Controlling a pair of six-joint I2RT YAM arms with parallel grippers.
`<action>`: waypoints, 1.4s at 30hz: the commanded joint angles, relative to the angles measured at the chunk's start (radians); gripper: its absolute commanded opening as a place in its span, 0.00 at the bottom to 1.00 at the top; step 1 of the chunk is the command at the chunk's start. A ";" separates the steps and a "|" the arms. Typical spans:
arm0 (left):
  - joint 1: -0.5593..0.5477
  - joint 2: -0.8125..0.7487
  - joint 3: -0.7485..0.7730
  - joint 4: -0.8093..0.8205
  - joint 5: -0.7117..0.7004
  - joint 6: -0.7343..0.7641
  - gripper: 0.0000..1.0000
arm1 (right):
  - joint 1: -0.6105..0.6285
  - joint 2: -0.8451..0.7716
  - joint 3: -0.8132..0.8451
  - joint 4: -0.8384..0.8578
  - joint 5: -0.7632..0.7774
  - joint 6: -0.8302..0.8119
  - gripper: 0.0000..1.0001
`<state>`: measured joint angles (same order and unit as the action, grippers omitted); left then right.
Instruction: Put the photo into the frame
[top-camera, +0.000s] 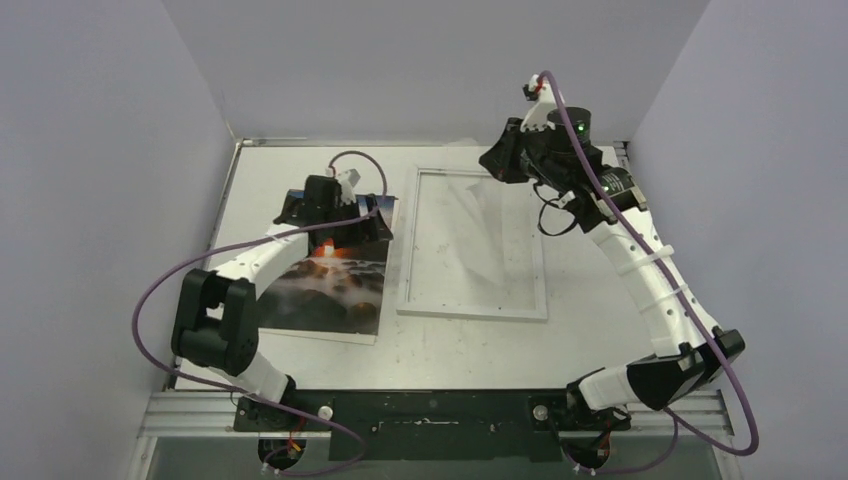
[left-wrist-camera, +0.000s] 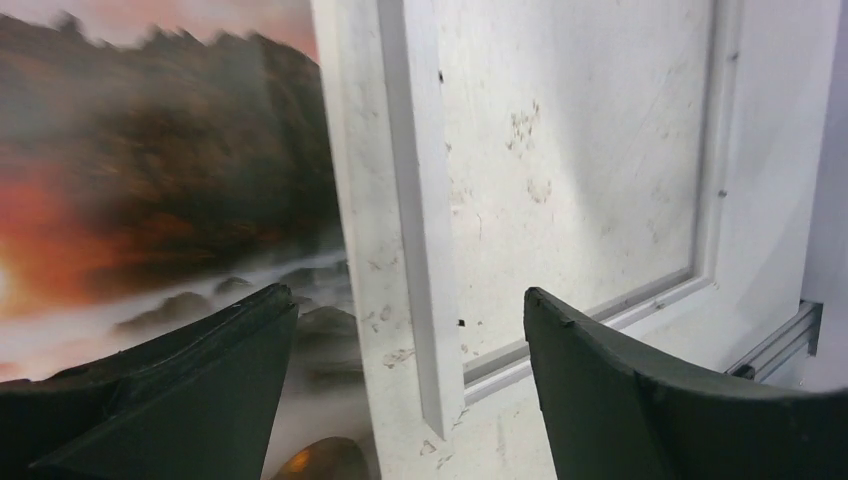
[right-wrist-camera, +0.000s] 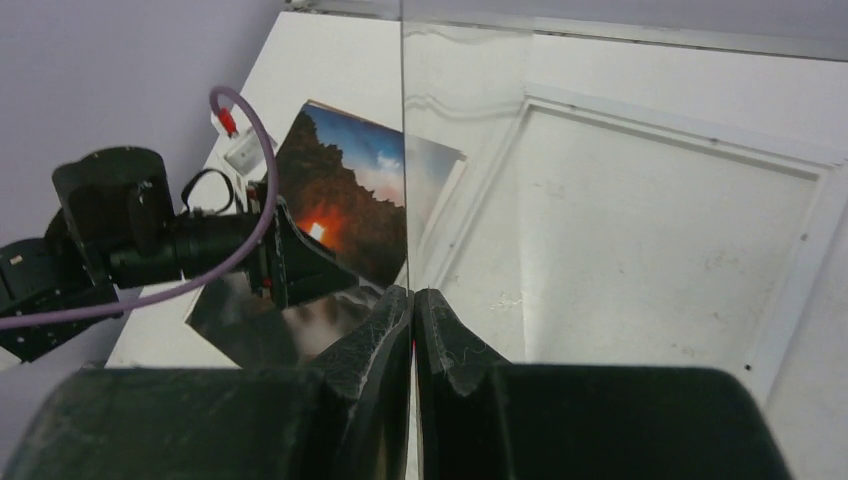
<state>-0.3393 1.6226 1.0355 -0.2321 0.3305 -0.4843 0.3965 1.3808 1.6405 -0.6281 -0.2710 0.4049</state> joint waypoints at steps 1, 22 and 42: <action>0.111 -0.108 0.107 -0.112 0.090 0.132 0.83 | 0.111 0.055 0.104 0.076 0.053 0.037 0.05; 0.225 -0.169 0.029 -0.163 0.077 0.264 0.79 | -0.076 -0.073 -0.422 0.351 -0.129 0.169 0.05; 0.205 -0.170 -0.013 -0.141 0.065 0.266 0.79 | 0.162 0.094 0.004 0.105 0.015 0.019 0.05</action>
<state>-0.1261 1.4799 1.0195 -0.4129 0.3965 -0.2218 0.4351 1.4498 1.4860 -0.4385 -0.3187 0.4988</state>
